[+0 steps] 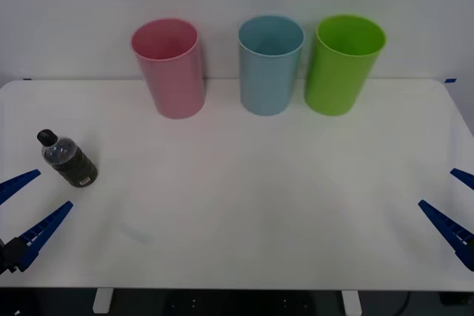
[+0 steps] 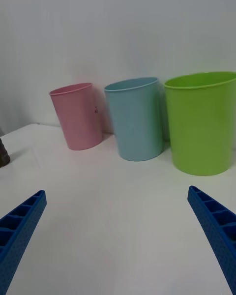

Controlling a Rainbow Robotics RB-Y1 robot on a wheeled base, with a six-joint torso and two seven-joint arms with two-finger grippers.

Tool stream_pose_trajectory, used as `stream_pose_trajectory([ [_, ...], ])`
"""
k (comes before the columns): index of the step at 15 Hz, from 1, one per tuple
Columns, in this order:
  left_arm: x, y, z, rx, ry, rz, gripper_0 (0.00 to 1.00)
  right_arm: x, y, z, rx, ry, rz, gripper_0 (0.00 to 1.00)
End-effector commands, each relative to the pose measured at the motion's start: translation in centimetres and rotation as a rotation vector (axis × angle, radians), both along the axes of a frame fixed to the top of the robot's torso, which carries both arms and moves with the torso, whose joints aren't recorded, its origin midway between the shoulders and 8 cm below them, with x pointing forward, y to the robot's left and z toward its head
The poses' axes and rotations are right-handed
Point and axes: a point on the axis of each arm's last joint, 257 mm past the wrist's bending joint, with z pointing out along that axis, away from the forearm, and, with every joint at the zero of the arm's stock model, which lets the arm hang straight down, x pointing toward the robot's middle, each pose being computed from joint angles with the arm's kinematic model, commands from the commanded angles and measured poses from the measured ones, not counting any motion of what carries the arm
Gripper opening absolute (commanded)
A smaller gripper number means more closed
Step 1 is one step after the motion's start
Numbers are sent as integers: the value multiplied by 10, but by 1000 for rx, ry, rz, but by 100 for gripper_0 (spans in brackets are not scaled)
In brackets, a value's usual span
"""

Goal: Grasp the object on the table and drop it into the matching bin: aluminum can to the light blue bin, PET bottle to the pink bin.

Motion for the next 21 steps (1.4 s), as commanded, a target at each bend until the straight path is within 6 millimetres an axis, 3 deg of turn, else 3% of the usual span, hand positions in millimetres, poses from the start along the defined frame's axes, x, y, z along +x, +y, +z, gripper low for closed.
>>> stream_pose_trajectory([
  [1, 0, 0, 0, 0, 0, 0, 100, 0, 0, 0, 0, 0, 0, 100],
  [5, 3, -1, 3, -59, -12, 15, 100, 0, 0, 0, 0, 0, 0, 100],
  [8, 2, 10, -2, -55, 2, 55, 100, 0, 0, 0, 0, 0, 0, 100],
  [16, 4, 65, -45, -30, 110, 314, 100, 0, 0, 0, 0, 0, 0, 100],
  [21, 5, 87, -65, -16, 156, 423, 100, 0, 0, 0, 0, 0, 0, 100],
])
